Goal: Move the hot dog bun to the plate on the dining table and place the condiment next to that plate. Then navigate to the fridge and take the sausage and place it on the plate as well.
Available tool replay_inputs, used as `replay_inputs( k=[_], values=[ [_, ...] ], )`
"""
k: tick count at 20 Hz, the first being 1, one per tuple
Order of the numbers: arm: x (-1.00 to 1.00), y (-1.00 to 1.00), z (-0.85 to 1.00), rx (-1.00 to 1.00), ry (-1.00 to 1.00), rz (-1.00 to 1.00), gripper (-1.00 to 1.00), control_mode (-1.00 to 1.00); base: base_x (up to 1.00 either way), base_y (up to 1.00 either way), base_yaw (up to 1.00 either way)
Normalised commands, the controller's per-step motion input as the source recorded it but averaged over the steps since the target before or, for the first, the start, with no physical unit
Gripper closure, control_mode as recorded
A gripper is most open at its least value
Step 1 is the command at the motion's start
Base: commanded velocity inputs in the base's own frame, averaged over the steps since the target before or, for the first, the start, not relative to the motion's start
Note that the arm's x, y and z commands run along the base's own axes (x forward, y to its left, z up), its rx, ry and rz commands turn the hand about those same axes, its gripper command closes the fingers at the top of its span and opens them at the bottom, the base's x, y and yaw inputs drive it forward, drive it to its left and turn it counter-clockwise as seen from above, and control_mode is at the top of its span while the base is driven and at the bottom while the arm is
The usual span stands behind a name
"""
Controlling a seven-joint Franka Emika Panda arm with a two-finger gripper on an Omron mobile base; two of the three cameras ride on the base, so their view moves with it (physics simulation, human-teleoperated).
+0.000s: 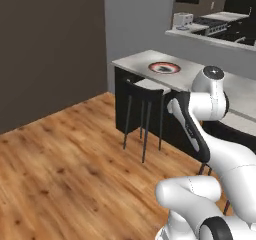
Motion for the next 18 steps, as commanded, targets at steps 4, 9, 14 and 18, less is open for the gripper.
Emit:
replay_inputs(
  k=[4, 9, 14, 18],
  values=[
    [0.00, 0.00, 0.00, 0.00, 0.00, 0.00, 1.00, 1.00, 0.79, 0.78, -0.41],
    [0.00, 0.00, 0.00, 0.00, 0.00, 0.00, 1.00, 1.00, 0.74, 0.76, -0.43],
    [0.00, 0.00, 0.00, 0.00, 0.00, 0.00, 1.00, 1.00, 0.66, 0.70, -0.44],
    [0.00, 0.00, 0.00, 0.00, 0.00, 0.00, 1.00, 1.00, 0.62, 0.68, -0.44]
  ],
)
